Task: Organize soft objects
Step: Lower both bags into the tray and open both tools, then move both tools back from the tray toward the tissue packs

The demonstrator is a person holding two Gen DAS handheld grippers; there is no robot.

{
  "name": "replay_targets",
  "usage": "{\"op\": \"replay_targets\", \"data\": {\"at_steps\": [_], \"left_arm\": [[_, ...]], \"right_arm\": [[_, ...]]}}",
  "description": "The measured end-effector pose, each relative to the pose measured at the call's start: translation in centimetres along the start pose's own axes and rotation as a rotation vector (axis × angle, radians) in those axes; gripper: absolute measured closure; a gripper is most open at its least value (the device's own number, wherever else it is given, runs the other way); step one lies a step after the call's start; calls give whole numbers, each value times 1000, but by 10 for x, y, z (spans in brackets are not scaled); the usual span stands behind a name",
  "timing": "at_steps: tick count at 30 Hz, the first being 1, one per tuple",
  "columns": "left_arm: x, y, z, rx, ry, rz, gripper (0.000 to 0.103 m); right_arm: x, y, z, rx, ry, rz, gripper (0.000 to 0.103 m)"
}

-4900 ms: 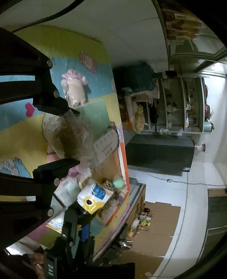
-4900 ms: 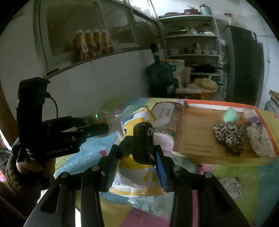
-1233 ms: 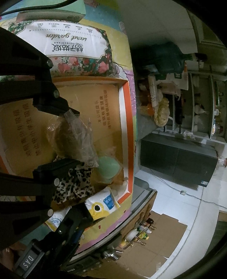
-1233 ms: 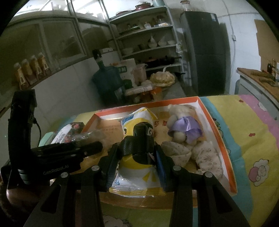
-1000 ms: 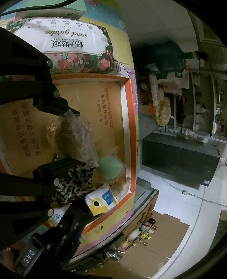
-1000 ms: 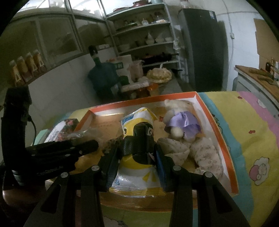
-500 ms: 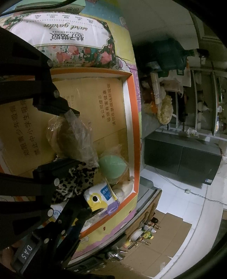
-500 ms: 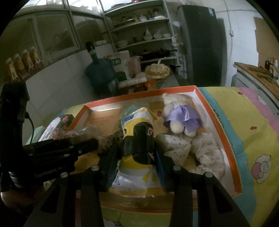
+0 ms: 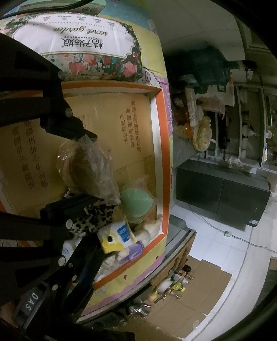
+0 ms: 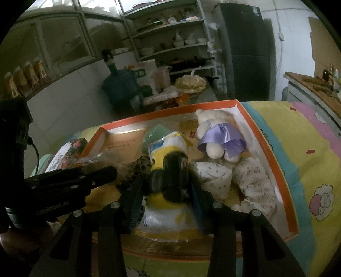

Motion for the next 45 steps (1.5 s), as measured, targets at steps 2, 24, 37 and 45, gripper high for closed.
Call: {"op": "replay_targets", "data": {"at_steps": [2,24,37,45], "left_arm": [[-1,1,0,1,9,18,54],[-2,46,-2,104,8,32,27],[-15,97,5,225,12,28,19],[-31,127,17,277,32,10,19]], "right_arm": [[0,1,0,8,-4,-5,52],[3,36,-1,129,-55,-8,41],[-19,61,8,167,-42,5,31],[-44,75,15,177,-15,0,30]]}}
Point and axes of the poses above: each gripper's, at about its wrist camera, not at the fingertips, and y roughly against the way its jaws point, x to its right, z to its underside, the point moved 1 cm from there along -y, roughly the way its jaws point, and after that the axes turned 12 degrees about -z, right-handed, at the moved point
